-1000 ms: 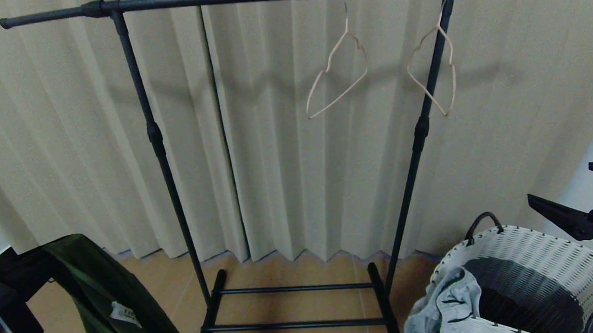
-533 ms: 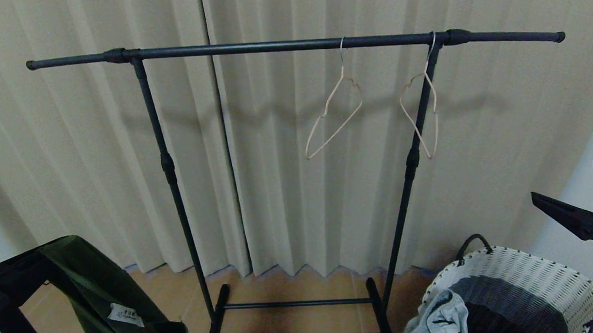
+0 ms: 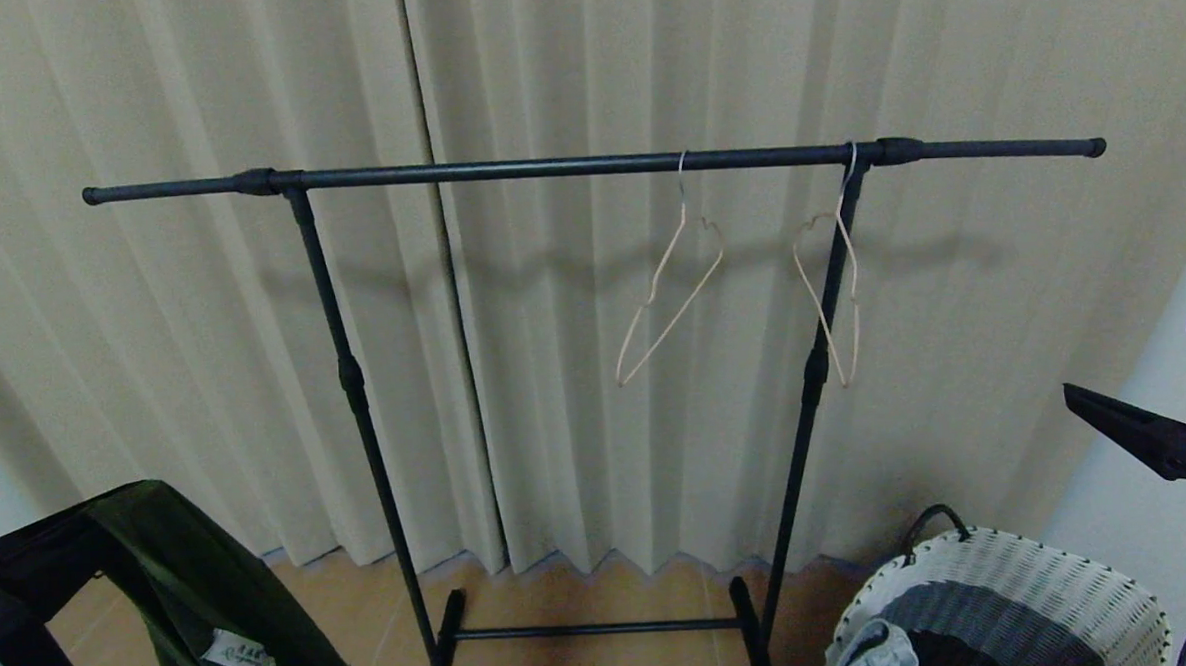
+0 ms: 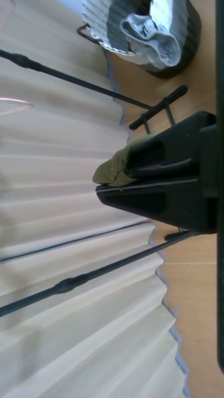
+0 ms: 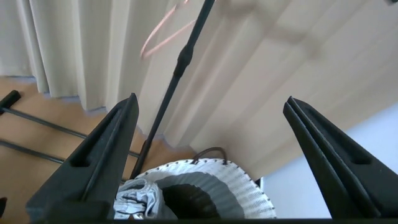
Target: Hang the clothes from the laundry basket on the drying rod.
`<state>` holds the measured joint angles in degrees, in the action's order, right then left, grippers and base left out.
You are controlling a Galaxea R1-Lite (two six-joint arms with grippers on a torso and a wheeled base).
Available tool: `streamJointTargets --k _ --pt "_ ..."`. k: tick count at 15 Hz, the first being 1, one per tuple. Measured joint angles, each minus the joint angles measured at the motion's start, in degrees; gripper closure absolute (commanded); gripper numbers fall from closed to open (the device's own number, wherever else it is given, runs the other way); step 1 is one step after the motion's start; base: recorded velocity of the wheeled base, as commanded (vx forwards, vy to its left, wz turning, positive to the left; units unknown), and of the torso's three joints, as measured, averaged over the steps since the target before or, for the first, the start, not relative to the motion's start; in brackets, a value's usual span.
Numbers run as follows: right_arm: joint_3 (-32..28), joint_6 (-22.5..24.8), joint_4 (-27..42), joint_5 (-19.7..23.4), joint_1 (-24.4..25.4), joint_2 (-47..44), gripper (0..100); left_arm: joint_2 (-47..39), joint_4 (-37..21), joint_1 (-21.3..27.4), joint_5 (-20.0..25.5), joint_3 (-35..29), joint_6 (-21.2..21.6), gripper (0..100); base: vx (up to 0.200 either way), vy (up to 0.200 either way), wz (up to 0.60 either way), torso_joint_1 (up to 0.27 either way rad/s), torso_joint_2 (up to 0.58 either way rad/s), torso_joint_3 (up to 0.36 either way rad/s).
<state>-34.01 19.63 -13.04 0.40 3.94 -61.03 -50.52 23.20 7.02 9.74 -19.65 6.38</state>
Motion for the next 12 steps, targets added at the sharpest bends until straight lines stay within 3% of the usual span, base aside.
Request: streamJointTargets --k 5,12 --pt "0.1 0.1 0.0 0.1 0.0 0.0 0 -0.1 0.0 -0.1 0.0 -0.2 -0.1 100 0.0 0.0 0.0 0.154 -0.36 -0.205" --pt "0.2 0.0 0.2 0.1 0.0 -0.2 0 0.5 -0.1 0.0 0.0 0.0 -0.1 100 0.2 0.0 0.0 0.016 -0.02 -0.009"
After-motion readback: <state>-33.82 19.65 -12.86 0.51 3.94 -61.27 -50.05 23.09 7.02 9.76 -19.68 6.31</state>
